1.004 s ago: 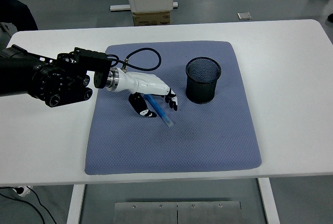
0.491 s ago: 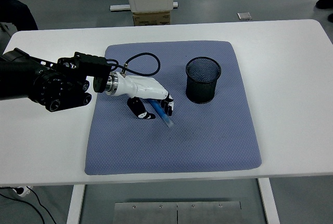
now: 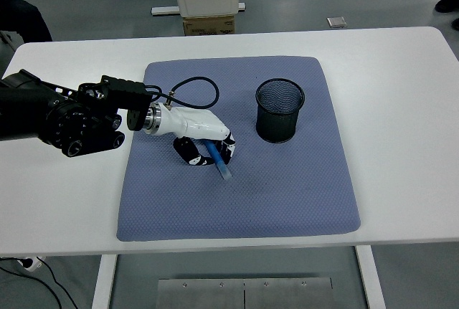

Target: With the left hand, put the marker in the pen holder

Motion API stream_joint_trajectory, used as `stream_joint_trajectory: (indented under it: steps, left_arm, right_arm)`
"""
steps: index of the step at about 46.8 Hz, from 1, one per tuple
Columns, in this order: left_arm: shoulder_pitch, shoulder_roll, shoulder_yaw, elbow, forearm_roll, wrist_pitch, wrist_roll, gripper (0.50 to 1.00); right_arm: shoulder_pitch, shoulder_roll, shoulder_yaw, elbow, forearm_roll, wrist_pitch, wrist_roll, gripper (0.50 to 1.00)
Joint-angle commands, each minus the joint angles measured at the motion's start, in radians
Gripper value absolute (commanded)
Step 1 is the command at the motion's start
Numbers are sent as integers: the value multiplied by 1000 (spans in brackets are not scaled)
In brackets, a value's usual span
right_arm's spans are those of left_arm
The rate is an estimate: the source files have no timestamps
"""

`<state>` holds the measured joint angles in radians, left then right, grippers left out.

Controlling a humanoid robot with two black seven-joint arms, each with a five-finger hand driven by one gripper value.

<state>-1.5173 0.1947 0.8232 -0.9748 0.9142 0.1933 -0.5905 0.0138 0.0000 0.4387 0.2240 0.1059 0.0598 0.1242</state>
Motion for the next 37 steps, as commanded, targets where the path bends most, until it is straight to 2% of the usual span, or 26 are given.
stream_joint_trajectory:
  steps: [1, 11, 37]
  left_arm:
    - [0, 0, 2, -1, 0, 5, 0, 549]
    - [-3, 3, 4, 2, -1, 8, 0, 500]
    - [-27, 14, -7, 4, -110, -11, 0, 500]
  right_arm:
    - [0, 0, 0, 0, 0, 0, 0, 1000]
    - [0, 0, 0, 0, 0, 0, 0, 1000]
    - [0, 0, 0, 0, 0, 0, 0, 1000]
